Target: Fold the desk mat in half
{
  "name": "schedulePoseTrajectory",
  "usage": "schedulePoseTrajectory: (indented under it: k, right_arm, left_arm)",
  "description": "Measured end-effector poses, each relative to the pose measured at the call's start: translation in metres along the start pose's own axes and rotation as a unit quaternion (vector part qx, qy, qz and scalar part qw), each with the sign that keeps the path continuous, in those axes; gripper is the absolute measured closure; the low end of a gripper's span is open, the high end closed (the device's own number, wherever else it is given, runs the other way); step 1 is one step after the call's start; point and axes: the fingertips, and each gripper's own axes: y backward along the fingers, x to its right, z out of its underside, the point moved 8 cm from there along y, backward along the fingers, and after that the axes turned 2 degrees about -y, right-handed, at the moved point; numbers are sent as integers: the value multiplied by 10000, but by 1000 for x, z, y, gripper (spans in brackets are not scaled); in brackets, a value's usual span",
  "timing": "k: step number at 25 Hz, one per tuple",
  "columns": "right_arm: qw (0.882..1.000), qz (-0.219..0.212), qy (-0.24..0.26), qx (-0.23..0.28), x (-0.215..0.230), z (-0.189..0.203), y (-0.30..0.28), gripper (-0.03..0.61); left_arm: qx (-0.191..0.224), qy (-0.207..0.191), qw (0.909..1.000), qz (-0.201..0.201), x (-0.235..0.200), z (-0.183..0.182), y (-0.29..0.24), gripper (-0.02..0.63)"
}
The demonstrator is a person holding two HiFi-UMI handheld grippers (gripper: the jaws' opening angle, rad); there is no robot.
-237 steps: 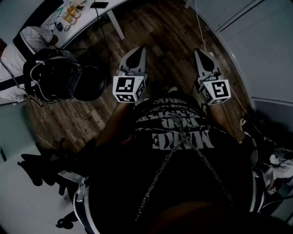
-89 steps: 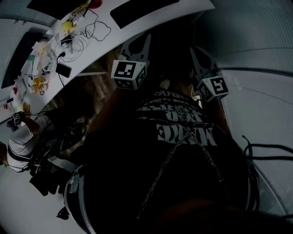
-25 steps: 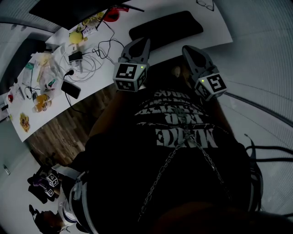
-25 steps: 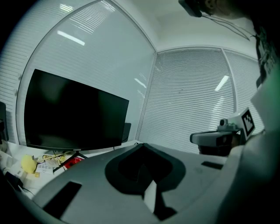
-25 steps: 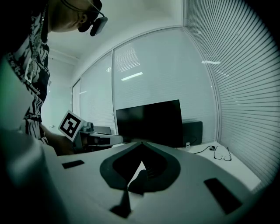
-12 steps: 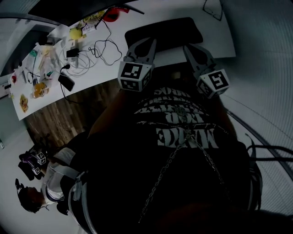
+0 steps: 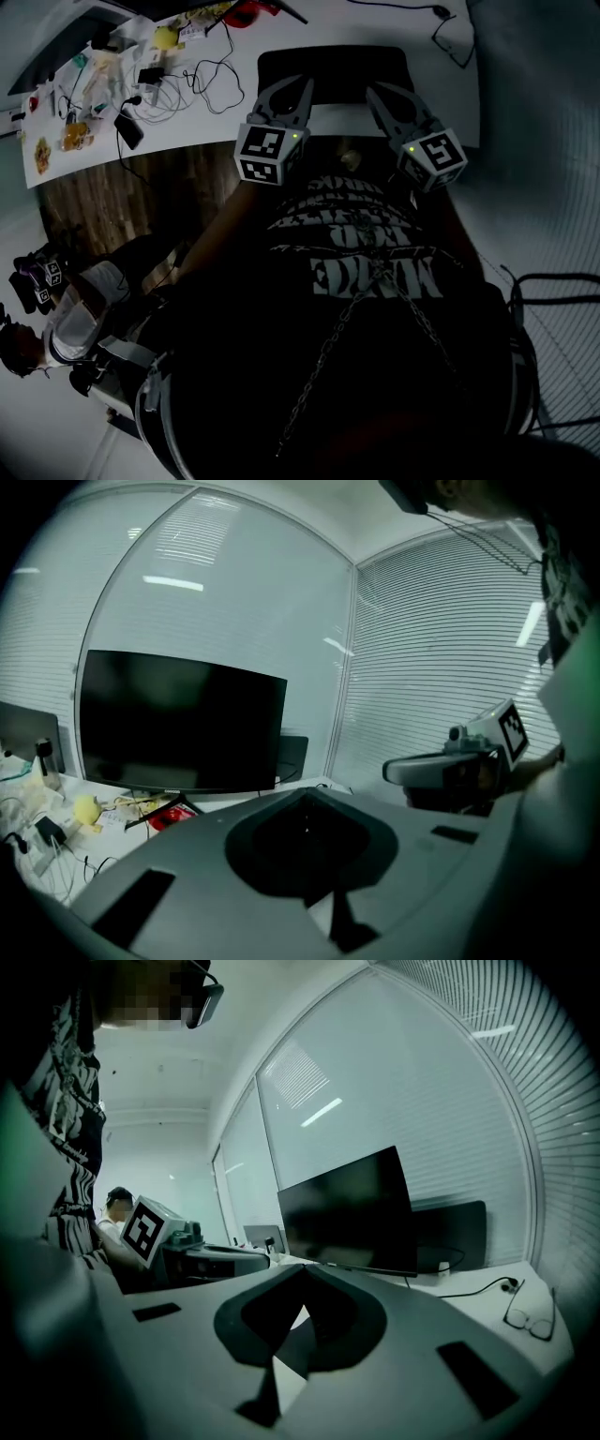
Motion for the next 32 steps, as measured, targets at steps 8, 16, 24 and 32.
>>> schedulePoseTrajectory:
  k: [8,16,24,32]
  right_arm:
    - [9996,-91,-31,-249,-13,8,-33,580]
    - [9973,568,349,-311,-27,-4,-47,580]
    - [9929,1077,335,-366,-18,0,-27,580]
    - [9906,1228,-76,-605,82,11,14,580]
  left_arm:
    - [-104,209,9997,25,-34,15,3,607]
    - [-194,183,9963,822,-52,16,-16,607]
    - [-105,236,9956,903,-68,6,-49,607]
    - [-620,575,9913,1012,-32,7,-118,607]
